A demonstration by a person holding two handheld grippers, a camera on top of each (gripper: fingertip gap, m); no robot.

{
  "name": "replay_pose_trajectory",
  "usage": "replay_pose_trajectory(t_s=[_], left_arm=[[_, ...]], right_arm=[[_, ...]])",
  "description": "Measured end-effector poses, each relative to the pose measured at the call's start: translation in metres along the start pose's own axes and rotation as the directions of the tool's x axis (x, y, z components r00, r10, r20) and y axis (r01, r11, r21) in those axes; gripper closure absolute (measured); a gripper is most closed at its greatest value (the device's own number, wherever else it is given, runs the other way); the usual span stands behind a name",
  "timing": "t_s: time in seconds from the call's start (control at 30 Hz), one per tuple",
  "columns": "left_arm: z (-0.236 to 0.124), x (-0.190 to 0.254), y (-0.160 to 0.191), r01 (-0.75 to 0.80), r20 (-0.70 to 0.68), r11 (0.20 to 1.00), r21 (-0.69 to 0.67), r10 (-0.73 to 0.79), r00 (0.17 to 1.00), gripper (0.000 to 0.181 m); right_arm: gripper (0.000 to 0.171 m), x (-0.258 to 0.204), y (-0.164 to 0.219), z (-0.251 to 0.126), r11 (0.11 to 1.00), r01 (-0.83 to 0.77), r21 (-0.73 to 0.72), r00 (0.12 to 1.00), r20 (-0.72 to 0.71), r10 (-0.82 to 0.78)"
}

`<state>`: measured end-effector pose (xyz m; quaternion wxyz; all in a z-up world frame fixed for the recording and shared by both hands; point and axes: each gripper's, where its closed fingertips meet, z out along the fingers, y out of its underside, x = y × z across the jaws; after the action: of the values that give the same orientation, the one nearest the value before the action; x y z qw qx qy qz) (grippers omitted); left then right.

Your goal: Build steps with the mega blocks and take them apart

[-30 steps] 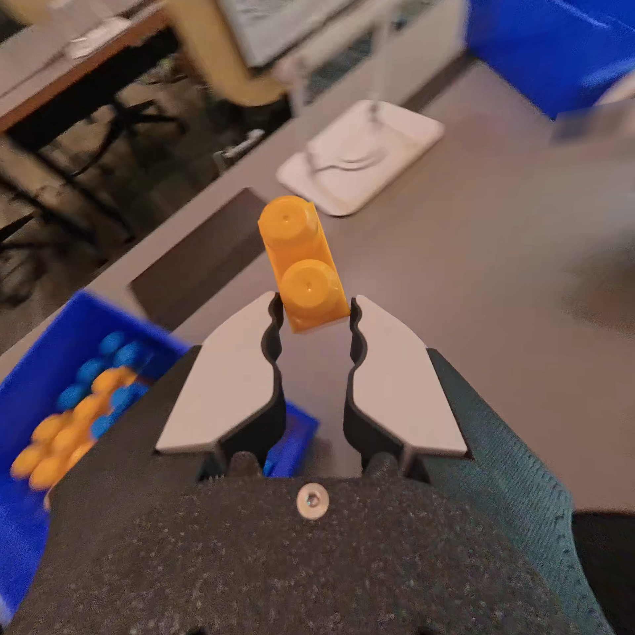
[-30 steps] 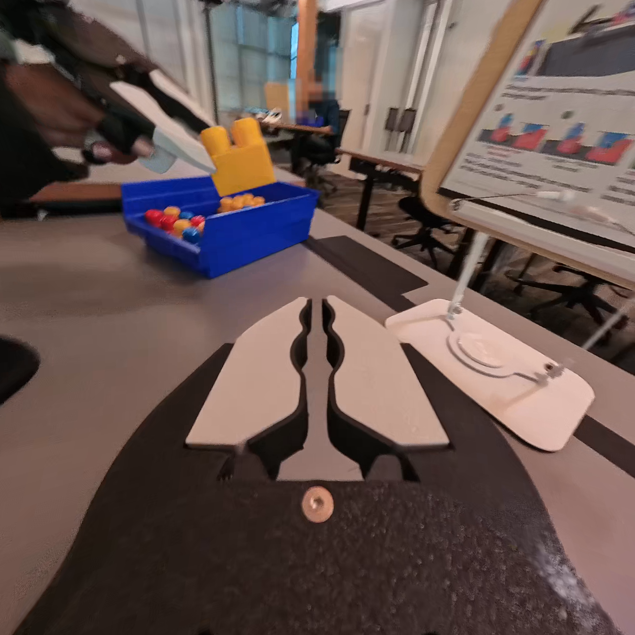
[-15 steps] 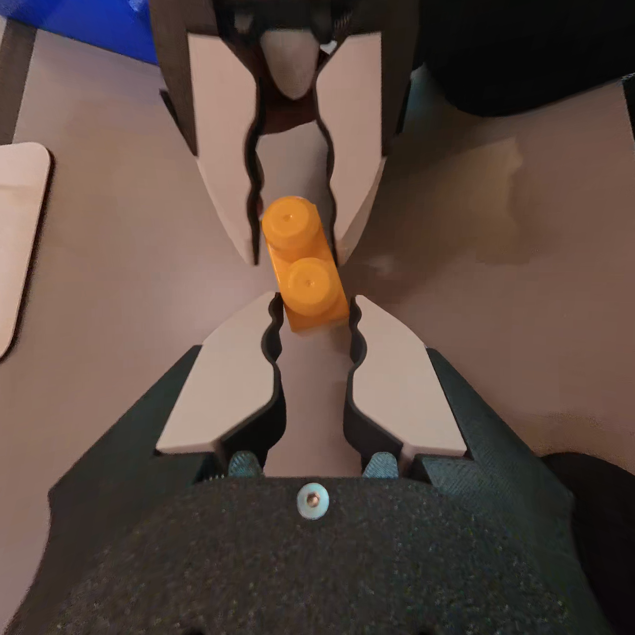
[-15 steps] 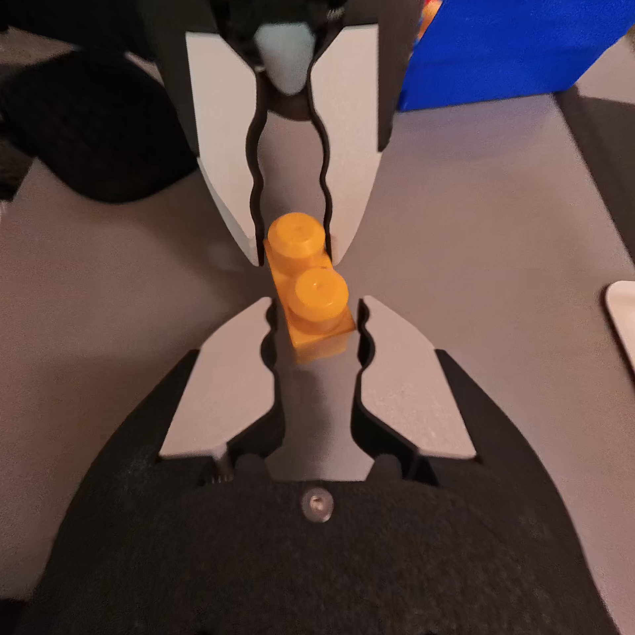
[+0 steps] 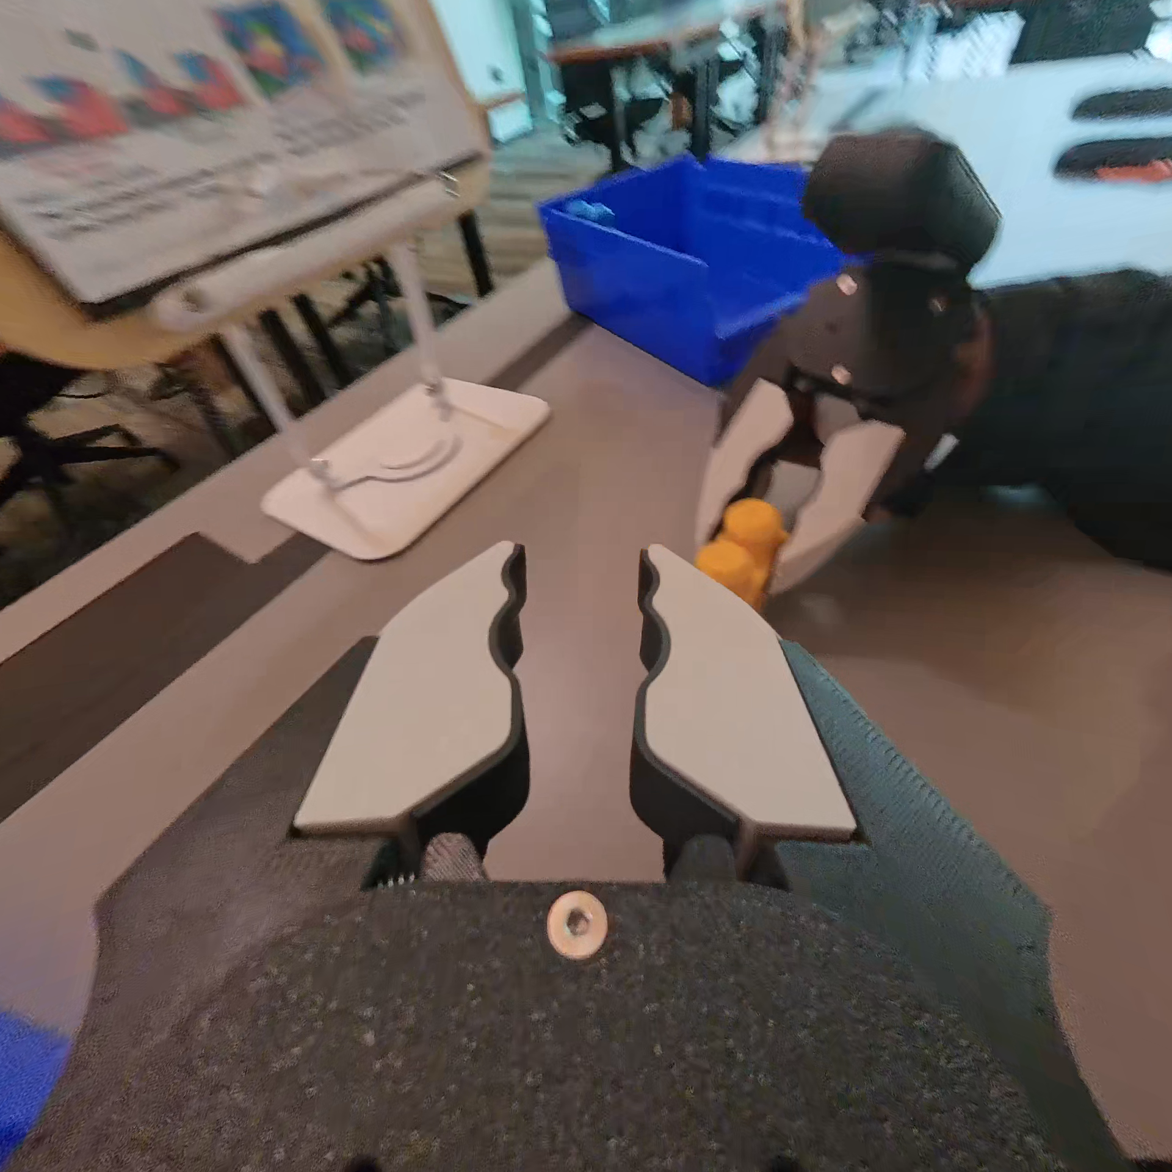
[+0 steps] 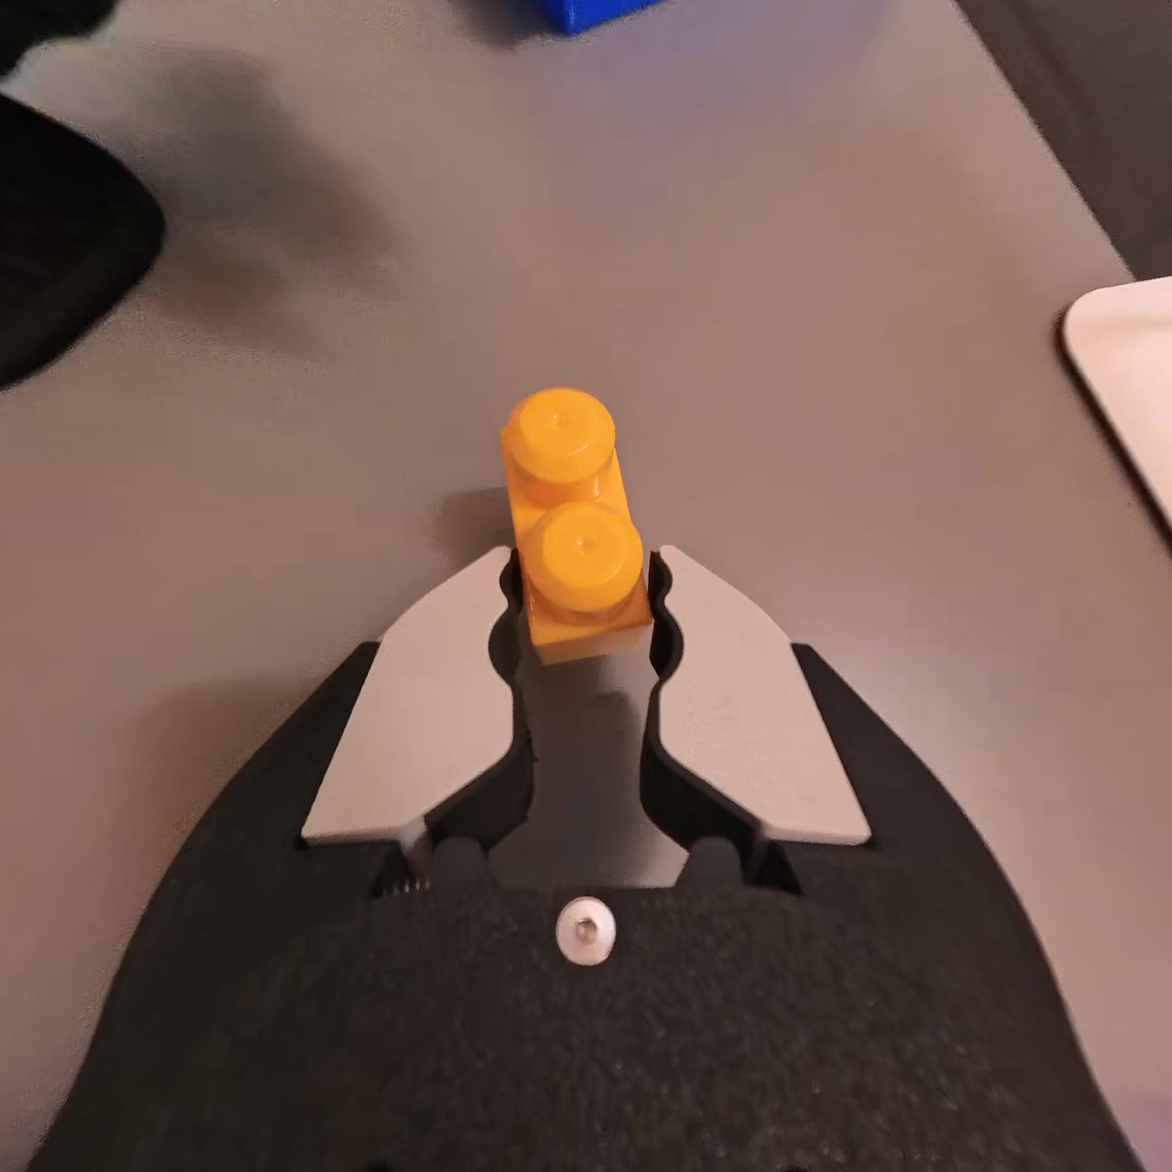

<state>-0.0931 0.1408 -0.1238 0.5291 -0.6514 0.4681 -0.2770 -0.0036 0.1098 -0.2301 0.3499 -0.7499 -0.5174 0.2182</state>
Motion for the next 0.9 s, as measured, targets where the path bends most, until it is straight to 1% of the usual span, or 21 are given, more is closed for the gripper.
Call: replay_pose_trajectory(t_s=[0.1, 0.23, 0.4, 0.43, 0.47, 0.5, 0.53, 0.6, 0.67, 0.73, 0.8, 0.9], left_arm=[[-0.025, -0.026, -0.010, 0.029, 0.092, 0.997, 0.065, -0.035, 0.995, 0.148], [-0.057, -0.054, -0.016, 0.043, 0.187, 0.992, 0.117, -0.065, 0.980, 0.148], [-0.096, -0.088, -0.016, 0.040, 0.310, 0.993, 0.109, -0.072, 0.948, 0.148], [-0.106, -0.096, -0.014, 0.041, 0.335, 0.994, 0.098, -0.072, 0.939, 0.148], [-0.115, -0.105, -0.011, 0.048, 0.357, 0.996, 0.078, -0.073, 0.931, 0.148], [-0.124, -0.115, -0.007, 0.063, 0.381, 0.997, 0.045, -0.076, 0.921, 0.148], [-0.133, -0.126, 0.000, 0.082, 0.413, 0.997, 0.007, -0.077, 0.907, 0.148], [-0.149, -0.146, 0.015, 0.123, 0.455, 0.989, -0.078, -0.074, 0.887, 0.148], [-0.165, -0.167, 0.037, 0.190, 0.507, 0.961, -0.200, -0.065, 0.859, 0.148], [-0.178, -0.182, 0.061, 0.244, 0.526, 0.908, -0.341, -0.031, 0.850, 0.148], [-0.185, -0.191, 0.081, 0.289, 0.507, 0.835, -0.468, -0.014, 0.862, 0.147], [-0.192, -0.199, 0.107, 0.276, 0.420, 0.703, -0.656, 0.035, 0.907, 0.146]], right_arm=[[0.133, -0.003, 0.006, 0.004, 0.999, 0.021, -0.032, 1.000, 0.010, -0.020], [0.134, -0.003, 0.008, 0.005, 0.999, 0.025, -0.030, 0.999, 0.020, -0.024], [0.134, -0.002, 0.009, 0.006, 0.999, 0.037, -0.031, 0.999, 0.015, -0.036], [0.132, 0.000, 0.009, 0.005, 0.999, 0.035, -0.031, 0.999, 0.010, -0.035], [0.123, 0.001, 0.007, 0.003, 0.999, 0.030, -0.020, 1.000, 0.010, -0.029], [0.114, 0.002, 0.003, -0.002, 1.000, 0.017, 0.007, 1.000, 0.016, -0.017], [0.110, 0.003, -0.004, -0.008, 0.999, -0.001, 0.045, 1.000, 0.021, 0.000], [0.107, 0.009, -0.014, -0.021, 0.993, -0.030, 0.113, 0.999, 0.016, 0.028], [0.108, 0.015, -0.019, -0.033, 0.986, -0.049, 0.160, 0.999, 0.002, 0.049], [0.109, 0.021, -0.020, -0.039, 0.980, -0.069, 0.187, 0.997, -0.014, 0.073], [0.111, 0.025, -0.020, -0.040, 0.977, -0.083, 0.196, 0.996, -0.022, 0.089], [0.113, 0.025, -0.017, -0.037, 0.980, -0.080, 0.184, 0.996, -0.026, 0.086]])
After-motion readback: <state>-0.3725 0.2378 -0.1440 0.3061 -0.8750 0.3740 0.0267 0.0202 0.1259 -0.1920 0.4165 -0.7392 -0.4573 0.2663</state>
